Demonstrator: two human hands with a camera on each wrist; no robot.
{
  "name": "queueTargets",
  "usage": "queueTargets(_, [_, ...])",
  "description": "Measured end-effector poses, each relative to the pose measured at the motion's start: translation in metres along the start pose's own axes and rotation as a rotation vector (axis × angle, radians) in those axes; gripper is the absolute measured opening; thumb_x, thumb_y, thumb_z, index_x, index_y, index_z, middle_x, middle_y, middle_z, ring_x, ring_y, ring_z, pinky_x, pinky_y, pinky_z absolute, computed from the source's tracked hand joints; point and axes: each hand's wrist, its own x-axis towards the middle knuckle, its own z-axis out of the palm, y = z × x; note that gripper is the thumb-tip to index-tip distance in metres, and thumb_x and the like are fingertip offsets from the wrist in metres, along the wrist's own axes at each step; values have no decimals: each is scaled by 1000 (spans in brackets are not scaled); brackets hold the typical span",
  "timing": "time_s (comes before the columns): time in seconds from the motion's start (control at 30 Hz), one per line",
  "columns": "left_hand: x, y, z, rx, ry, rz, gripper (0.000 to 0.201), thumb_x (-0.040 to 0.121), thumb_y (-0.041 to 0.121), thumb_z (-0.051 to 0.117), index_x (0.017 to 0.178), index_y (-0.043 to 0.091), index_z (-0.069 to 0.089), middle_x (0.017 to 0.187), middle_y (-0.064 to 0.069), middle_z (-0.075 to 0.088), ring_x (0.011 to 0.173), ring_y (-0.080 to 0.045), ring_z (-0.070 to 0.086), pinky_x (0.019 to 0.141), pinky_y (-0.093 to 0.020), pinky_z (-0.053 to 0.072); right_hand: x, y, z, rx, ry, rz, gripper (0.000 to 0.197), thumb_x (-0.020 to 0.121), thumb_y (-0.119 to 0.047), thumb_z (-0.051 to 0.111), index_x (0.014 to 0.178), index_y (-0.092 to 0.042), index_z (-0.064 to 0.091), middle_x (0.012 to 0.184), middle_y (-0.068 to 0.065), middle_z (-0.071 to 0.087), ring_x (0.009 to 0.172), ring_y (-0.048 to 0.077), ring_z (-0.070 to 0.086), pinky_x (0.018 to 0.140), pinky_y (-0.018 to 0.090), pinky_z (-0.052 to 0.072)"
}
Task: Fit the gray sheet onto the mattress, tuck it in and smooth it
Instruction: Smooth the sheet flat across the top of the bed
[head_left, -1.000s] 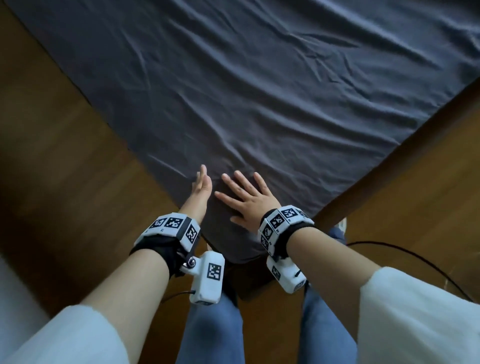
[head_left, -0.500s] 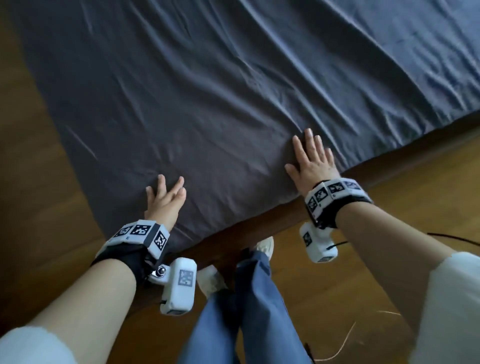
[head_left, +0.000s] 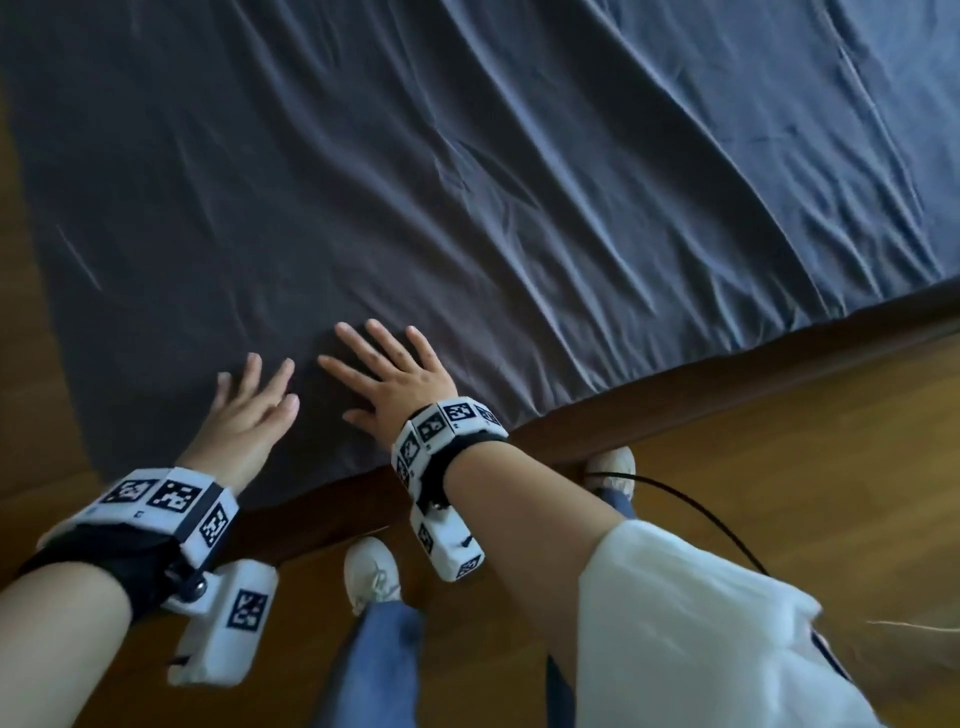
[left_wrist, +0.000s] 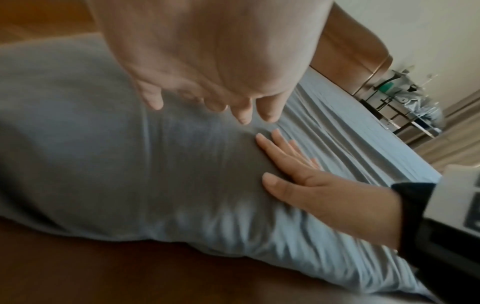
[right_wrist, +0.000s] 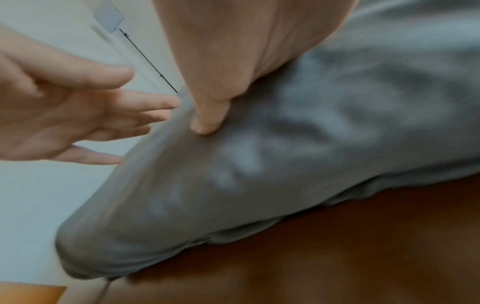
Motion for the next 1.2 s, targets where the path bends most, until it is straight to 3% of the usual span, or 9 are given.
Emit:
queueTargets(0.17, [32,95,49,116,91,-110,68,91,51,44,144,50,1,153,11,-30,141,-24,-31,113,-60,-6,-37,173,-34,83,129,252,67,87,-67,31,144,-49,-1,157,-16,-15,145,18,-17,108,60,-16])
queueTargets(0.3, [59,199,101,173,106,-73,92,75,67,55,139,56,-10,147,10,-41,137,-28,-37,104,-70,-7,-96,342,-69,91,152,621,73,85,-70,29,145,-47,-6,156,-15,-19,145,17,-19,110,61,-12])
queueTargets(0.4, [69,244,123,217,53,-76,105,68,73,56,136,55,-22,143,5,-48,134,-32,-40,103,-72,-7,-133,412,-89,181,171,884,74,89,-64,30,148,-38,-6,156,-8,-21,145,21,-18,114,59,-6])
queueTargets(0.5, [74,251,123,262,2,-123,112,63,78,55,132,54,-31,139,3,-52,132,-35,-42,102,-74,-4,-120,393,-95,199,290,820,69,95,-50,32,150,-31,-3,157,1,-20,145,24,-18,115,56,-9])
queueTargets(0.7, [76,255,120,323,-47,-196,113,60,81,53,109,53,-46,137,3,-55,133,-36,-40,102,-74,1,-70,285,-74,-33,69,-19,63,92,-55,37,146,-45,6,158,-12,-10,146,17,-13,113,48,-14])
queueTargets(0.77, [77,256,120,338,-64,-204,113,60,82,52,105,55,-48,134,3,-57,132,-36,-41,102,-74,1,-75,325,-77,-62,120,65,65,90,-61,35,145,-48,3,158,-15,-9,147,16,-11,115,49,-11])
queueTargets(1.0, [75,263,124,378,-60,-235,113,63,80,52,111,50,-46,135,1,-57,133,-35,-40,103,-73,1,-159,502,-121,195,168,927,68,93,-55,31,149,-35,0,158,-3,-17,146,24,-15,117,53,-4])
queueTargets(1.07, [73,265,123,384,-58,-240,113,63,79,52,112,50,-45,135,2,-56,134,-35,-40,104,-73,1,-153,481,-121,176,232,860,66,96,-48,31,150,-30,-1,158,1,-18,145,25,-16,117,53,-6])
queueTargets(1.2, [70,266,122,394,-60,-247,112,64,79,53,114,52,-44,136,4,-56,135,-34,-39,105,-72,2,-120,366,-97,113,242,259,68,92,-46,44,149,-36,9,159,-1,-11,146,24,-12,114,51,-9])
